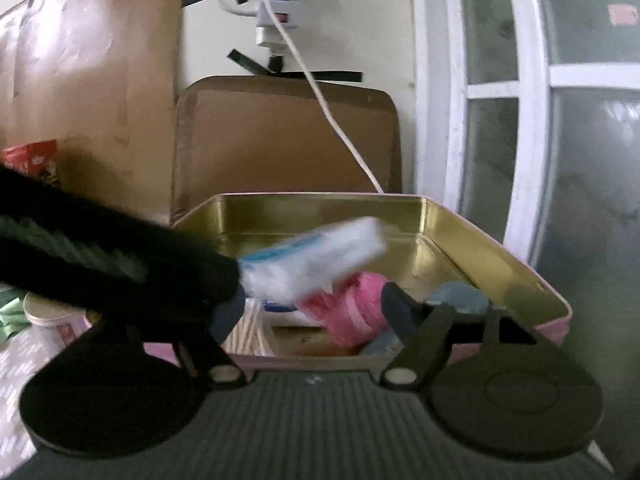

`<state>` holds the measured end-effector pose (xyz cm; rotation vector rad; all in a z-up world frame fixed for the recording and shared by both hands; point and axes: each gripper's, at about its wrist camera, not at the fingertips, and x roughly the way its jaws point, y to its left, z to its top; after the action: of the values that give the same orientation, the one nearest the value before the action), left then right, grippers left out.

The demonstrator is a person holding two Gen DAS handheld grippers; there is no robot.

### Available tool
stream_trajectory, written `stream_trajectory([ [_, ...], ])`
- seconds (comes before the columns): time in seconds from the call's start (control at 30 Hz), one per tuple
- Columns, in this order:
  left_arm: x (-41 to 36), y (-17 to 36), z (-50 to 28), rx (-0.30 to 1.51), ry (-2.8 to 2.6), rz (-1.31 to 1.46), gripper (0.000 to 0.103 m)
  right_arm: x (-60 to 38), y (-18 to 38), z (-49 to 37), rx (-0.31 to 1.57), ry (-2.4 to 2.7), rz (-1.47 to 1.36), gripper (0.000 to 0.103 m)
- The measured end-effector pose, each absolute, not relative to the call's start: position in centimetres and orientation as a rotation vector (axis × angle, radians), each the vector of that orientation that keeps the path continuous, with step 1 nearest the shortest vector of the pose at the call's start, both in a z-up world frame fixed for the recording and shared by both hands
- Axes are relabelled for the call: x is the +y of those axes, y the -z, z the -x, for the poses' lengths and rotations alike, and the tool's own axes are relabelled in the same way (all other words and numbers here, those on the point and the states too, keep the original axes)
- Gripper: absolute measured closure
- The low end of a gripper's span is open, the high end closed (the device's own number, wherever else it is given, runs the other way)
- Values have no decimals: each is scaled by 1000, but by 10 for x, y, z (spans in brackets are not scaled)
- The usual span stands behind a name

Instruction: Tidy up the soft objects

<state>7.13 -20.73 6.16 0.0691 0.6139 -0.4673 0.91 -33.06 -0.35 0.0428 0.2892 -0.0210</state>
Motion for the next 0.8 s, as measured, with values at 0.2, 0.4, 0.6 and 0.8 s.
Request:
stream_trajectory([
  [0.2,-193,-68,-51,569,461,-60,16,-328,3,23,235,16,-98,25],
  [0.4,-156,-69,1,501,494,-54,16,-308,5,66,210,-14,-128,25],
  [0.6,-95,-51,42,498,402,-84,15,-271,13,82,310,-142,-143,25],
  [0.8,-28,-21,55,590,193,-98,14,-225,27,72,448,-288,-185,25],
])
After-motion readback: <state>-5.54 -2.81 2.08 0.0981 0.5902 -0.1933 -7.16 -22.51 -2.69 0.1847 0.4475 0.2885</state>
